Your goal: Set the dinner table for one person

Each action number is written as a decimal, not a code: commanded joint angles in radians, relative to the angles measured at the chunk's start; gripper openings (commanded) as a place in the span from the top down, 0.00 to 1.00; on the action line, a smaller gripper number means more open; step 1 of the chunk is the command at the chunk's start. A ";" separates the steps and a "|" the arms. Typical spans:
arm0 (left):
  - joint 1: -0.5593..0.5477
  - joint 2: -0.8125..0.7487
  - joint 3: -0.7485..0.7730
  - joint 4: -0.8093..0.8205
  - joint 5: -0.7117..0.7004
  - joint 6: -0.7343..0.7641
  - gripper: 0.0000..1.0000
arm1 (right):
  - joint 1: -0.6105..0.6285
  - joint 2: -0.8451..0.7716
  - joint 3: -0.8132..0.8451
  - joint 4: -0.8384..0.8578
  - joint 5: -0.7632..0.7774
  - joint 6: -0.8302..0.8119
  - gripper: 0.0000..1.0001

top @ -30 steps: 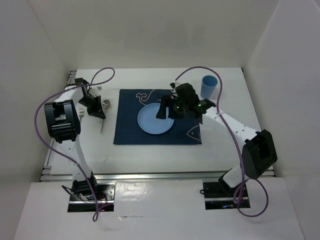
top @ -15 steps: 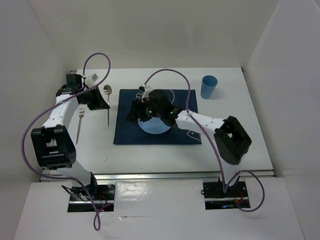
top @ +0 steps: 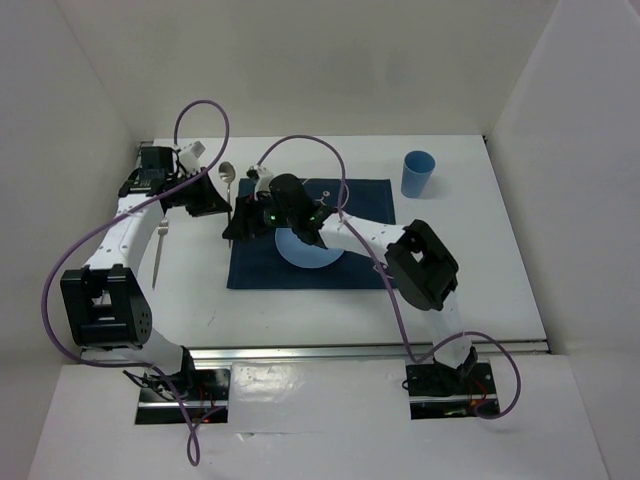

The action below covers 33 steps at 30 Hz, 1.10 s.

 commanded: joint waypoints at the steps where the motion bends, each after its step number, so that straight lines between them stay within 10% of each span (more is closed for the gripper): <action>1: -0.002 -0.030 -0.002 0.051 0.033 -0.022 1.00 | 0.009 0.049 0.089 0.056 -0.026 -0.002 0.28; 5: -0.012 -0.030 -0.011 0.051 0.033 -0.022 1.00 | 0.009 0.092 0.132 0.033 -0.017 0.008 0.38; 13: -0.012 -0.030 -0.011 0.041 0.033 -0.013 1.00 | 0.000 0.092 0.143 -0.021 0.030 0.073 1.00; 16: -0.012 -0.030 0.033 0.005 0.084 0.058 0.98 | -0.043 0.066 0.133 -0.030 -0.021 0.171 1.00; 22: 0.001 -0.030 0.228 -0.178 0.017 0.165 0.62 | -0.217 -0.046 0.036 -0.076 -0.235 0.329 1.00; 33: 0.156 -0.050 0.173 -0.204 -0.062 0.179 0.62 | -0.529 -0.419 -0.439 -0.303 -0.522 0.183 1.00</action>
